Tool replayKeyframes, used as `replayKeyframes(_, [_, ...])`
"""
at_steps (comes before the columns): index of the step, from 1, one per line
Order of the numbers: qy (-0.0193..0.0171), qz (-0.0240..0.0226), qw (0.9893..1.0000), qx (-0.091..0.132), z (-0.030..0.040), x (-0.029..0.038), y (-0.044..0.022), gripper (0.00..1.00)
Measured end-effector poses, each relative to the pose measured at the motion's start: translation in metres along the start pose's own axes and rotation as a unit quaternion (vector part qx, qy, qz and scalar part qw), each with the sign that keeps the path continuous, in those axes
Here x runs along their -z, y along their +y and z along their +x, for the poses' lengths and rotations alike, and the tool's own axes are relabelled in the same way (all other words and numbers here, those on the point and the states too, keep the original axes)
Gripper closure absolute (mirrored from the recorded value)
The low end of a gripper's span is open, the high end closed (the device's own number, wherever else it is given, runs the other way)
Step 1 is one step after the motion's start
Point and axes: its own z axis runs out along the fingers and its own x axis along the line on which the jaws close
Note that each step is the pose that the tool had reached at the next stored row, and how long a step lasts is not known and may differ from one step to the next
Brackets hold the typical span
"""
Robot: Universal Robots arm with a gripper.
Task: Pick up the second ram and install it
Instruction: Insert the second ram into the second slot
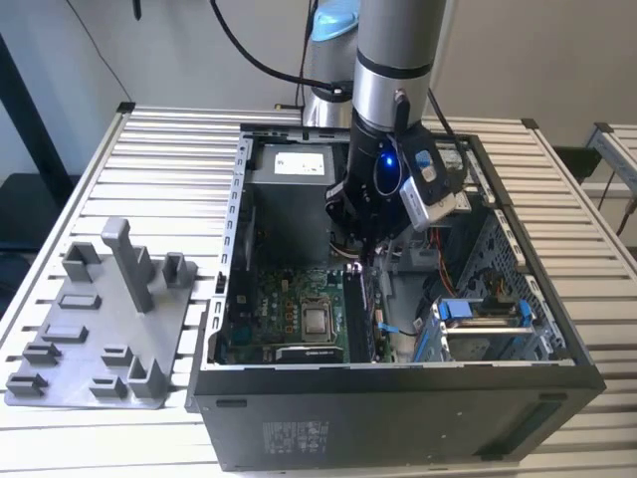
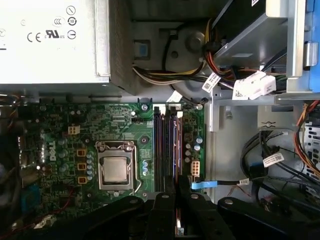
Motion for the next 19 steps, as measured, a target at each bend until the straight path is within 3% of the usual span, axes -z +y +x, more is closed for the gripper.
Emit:
replayKeyframes(4, [0.0000, 0.0001, 1.0000, 0.000, 0.0003, -0.0054, 0.0000, 0.86])
replayKeyframes(15, [0.0001, 0.0001, 1.0000, 0.000, 0.0003, -0.0056, 0.0000, 0.86])
replayKeyframes(19, [0.0005, -0.0001, 1.0000, 0.000, 0.0006, -0.0090, 0.0000, 0.86])
